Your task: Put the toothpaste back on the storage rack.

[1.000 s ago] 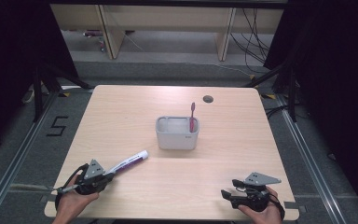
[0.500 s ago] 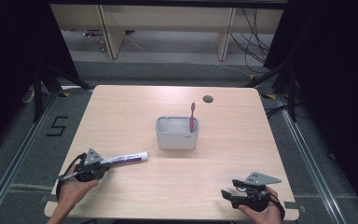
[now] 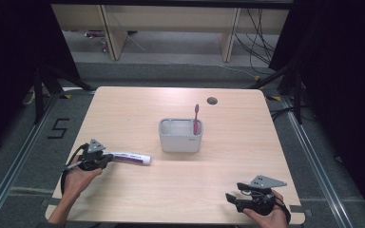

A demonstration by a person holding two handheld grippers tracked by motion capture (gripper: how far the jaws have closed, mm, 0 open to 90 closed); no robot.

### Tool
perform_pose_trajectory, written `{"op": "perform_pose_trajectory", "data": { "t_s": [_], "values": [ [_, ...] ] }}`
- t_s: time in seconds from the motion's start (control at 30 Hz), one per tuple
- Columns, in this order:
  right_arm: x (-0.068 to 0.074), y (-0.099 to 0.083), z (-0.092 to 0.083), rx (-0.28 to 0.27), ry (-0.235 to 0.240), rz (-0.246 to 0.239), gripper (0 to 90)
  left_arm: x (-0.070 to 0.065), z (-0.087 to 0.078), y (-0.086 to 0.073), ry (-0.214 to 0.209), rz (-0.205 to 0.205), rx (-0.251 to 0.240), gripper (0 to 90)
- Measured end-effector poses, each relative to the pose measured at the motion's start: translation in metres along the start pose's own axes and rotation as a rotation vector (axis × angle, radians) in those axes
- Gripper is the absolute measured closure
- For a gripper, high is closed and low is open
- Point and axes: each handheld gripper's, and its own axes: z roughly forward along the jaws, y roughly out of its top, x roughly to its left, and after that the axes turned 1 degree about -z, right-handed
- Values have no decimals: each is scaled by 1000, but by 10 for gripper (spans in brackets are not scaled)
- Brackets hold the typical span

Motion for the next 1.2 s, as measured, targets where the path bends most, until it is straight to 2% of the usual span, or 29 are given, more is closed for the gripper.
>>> {"op": "perform_pose_trajectory", "data": {
  "t_s": [0.33,0.47,0.6,0.77,0.87,0.93,0.97,1.0,1.13,1.17,1.2],
  "values": [
    [-1,0,0,-5,5,-3,354,3,12,15,8,-21,17,897],
    [-1,0,-1,-7,3,-2,354,2,17,21,7,-10,31,897],
    [-1,0,-1,-10,2,-4,354,-1,23,26,9,-22,21,897],
    [-1,0,-1,-6,4,-6,354,-1,27,33,3,-13,36,897],
    [-1,0,-2,-4,1,-6,354,-2,30,37,2,-26,32,897],
    [-2,0,-2,-4,1,-6,354,-1,32,40,2,-15,43,897],
    [0,0,-2,5,13,23,354,-2,33,41,5,-22,35,897],
    [-1,0,-2,4,3,0,354,-2,34,43,7,-22,35,897],
    [-2,0,-2,0,5,-3,354,-4,38,51,10,-17,40,896],
    [1,0,-2,10,19,35,354,-4,40,53,13,-15,39,896],
    [1,0,-2,9,19,35,354,-5,41,55,12,-16,44,896]
  ]
}}
